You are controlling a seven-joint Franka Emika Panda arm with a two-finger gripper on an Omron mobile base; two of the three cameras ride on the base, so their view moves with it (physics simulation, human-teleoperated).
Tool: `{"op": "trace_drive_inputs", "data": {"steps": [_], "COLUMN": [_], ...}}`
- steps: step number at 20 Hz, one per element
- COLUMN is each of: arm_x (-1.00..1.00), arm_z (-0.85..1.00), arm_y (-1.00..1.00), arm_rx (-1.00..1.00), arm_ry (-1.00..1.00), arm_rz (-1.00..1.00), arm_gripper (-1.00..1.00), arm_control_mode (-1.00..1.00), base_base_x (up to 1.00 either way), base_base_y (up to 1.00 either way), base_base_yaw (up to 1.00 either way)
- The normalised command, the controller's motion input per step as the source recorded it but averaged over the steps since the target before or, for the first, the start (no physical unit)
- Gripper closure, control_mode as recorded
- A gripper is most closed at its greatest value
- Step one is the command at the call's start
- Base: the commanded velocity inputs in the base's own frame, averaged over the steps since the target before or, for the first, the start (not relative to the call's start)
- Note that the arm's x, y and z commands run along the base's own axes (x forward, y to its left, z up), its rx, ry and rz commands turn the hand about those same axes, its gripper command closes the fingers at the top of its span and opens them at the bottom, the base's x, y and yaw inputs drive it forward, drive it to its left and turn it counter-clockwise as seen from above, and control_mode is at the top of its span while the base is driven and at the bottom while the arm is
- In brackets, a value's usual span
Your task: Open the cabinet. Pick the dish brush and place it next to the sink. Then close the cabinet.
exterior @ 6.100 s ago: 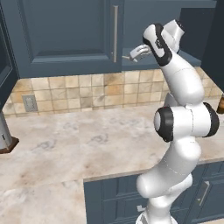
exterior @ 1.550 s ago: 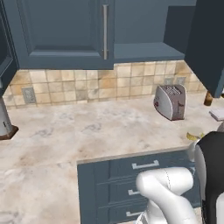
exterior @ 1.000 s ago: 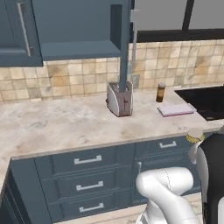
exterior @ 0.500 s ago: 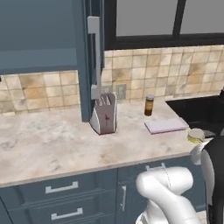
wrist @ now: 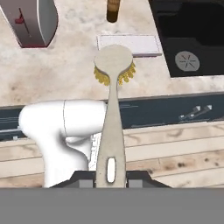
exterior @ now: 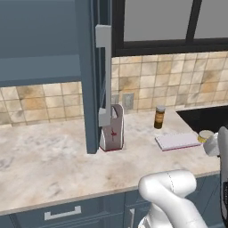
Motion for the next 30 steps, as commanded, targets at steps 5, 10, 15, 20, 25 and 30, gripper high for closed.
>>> {"op": "trace_drive_inputs", "data": {"steps": [5, 10, 15, 20, 25, 30], "arm_x": [0.37, 0.59, 0.32, 0.38, 0.49, 0.57], "arm_z": [-0.49, -0.75, -0.51, -0.27, -0.48, -0.49], "arm_y": [-0.86, -0.46, -0.25, -0.10, -0.03, -0.02], "arm_rx": [0.03, 0.00, 0.00, 0.02, 0.06, 0.03], "arm_ry": [0.10, 0.12, 0.11, 0.03, 0.01, 0.00], "arm_rz": [-0.08, -0.17, -0.30, -0.27, -0.17, -0.12], "arm_gripper": [1.00, 1.00, 1.00, 1.00, 1.00, 1.00], "arm_control_mode": [-1.00, -1.00, -1.00, -1.00, -1.00, -1.00], "base_base_x": [0.00, 0.00, 0.00, 0.00, 0.00, 0.00], "base_base_y": [0.00, 0.00, 0.00, 0.00, 0.00, 0.00], "base_base_yaw": [0.00, 0.00, 0.00, 0.00, 0.00, 0.00]}}
